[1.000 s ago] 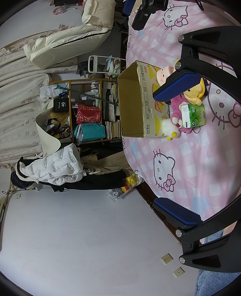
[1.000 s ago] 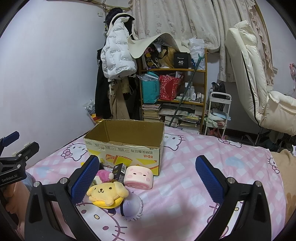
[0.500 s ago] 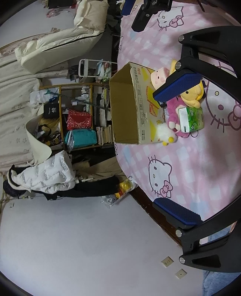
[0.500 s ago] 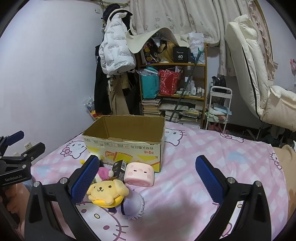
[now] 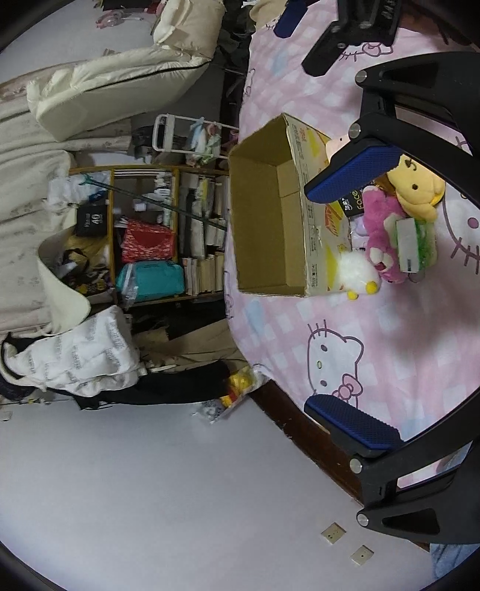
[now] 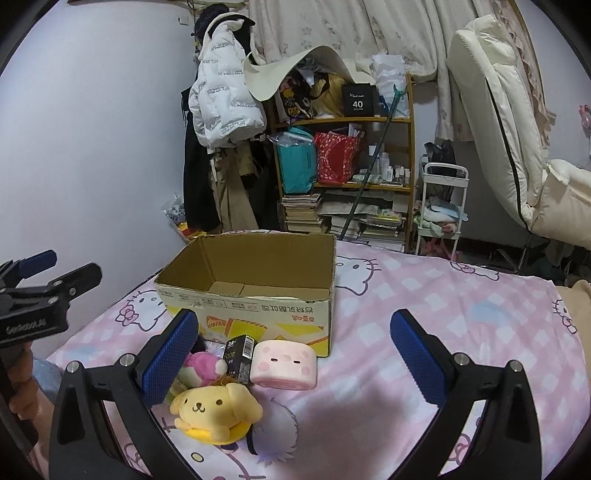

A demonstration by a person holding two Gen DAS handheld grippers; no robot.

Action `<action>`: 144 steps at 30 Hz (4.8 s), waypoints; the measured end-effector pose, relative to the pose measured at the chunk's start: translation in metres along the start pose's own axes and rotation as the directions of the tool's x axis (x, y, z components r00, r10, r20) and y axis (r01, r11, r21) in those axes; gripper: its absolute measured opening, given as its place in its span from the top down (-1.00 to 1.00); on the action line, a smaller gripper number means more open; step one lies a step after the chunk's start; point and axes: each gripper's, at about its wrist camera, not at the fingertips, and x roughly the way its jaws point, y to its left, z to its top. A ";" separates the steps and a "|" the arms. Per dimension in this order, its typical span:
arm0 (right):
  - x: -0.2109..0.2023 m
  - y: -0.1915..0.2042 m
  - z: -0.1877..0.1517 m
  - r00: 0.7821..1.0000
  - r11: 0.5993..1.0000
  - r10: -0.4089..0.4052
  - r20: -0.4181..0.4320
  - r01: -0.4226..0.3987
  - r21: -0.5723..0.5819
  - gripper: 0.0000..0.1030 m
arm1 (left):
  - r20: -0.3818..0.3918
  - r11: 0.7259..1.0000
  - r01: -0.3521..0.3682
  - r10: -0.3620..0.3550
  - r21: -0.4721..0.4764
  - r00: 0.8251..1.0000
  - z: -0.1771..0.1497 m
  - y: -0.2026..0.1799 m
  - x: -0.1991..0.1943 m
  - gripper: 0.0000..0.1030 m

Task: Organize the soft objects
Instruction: 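Lower the left gripper onto the green tissue pack while the right gripper lowers onto the yellow plush, then close the left gripper on the green tissue pack while the right gripper grasps the yellow plush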

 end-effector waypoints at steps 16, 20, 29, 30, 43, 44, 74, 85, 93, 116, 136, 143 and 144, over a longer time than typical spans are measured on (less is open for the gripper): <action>0.055 0.027 -0.026 0.989 0.998 0.025 -0.145 -0.033 -0.054 -1.00 | -0.294 0.999 0.044 -0.040 0.006 0.955 -0.016 -0.007 0.083 -0.98; 0.060 0.033 -0.036 0.980 0.994 0.047 -0.194 -0.065 -0.086 -1.00 | -0.345 0.998 0.062 -0.059 -0.003 0.937 -0.023 -0.008 0.092 -0.98; 0.073 0.048 -0.055 0.958 0.983 0.053 -0.283 -0.100 -0.152 -1.00 | -0.458 0.996 0.088 -0.084 -0.014 0.885 -0.042 -0.007 0.110 -0.98; 0.073 0.051 -0.057 0.956 0.981 0.053 -0.289 -0.103 -0.162 -1.00 | -0.464 0.996 0.089 -0.084 -0.011 0.882 -0.043 -0.007 0.111 -0.98; 0.087 0.056 -0.075 0.917 0.980 0.035 -0.398 -0.109 -0.164 -1.00 | -0.555 0.988 0.150 -0.142 -0.031 0.820 -0.065 -0.017 0.125 -0.98; 0.087 0.054 -0.075 0.912 0.982 0.050 -0.407 -0.118 -0.146 -0.96 | -0.557 0.988 0.152 -0.147 -0.038 0.817 -0.066 -0.017 0.125 -0.98; 0.072 0.038 -0.067 0.889 0.983 0.162 -0.427 -0.186 -0.014 -0.12 | -0.612 0.971 0.216 -0.231 -0.099 0.756 -0.081 -0.024 0.124 -0.01; 0.041 0.018 -0.045 0.958 0.996 0.092 -0.272 -0.091 0.014 -0.09 | -0.377 0.972 0.233 -0.231 -0.040 0.897 -0.063 -0.024 0.063 -0.01; 0.006 0.016 -0.025 0.990 0.998 0.064 -0.129 -0.064 0.008 -0.09 | -0.096 0.977 0.212 -0.208 0.033 0.973 -0.043 -0.018 0.005 -0.01; -0.006 0.000 -0.024 0.980 0.994 0.079 -0.181 -0.064 0.089 -0.07 | -0.046 0.986 0.167 -0.167 -0.003 0.985 -0.043 0.002 -0.005 -0.01; -0.017 0.006 0.017 0.996 0.994 0.091 -0.026 -0.089 0.057 -0.07 | 0.075 0.989 0.144 -0.144 0.005 0.987 -0.001 0.007 -0.027 -0.01; -0.015 0.006 0.038 0.996 0.996 0.084 0.015 -0.085 0.034 -0.07 | 0.114 0.990 0.137 -0.138 0.022 0.984 0.024 0.005 -0.025 -0.01; -0.014 0.004 0.042 0.996 0.996 0.084 0.024 -0.085 0.035 -0.07 | 0.122 0.990 0.136 -0.138 0.028 0.983 0.028 0.004 -0.024 -0.01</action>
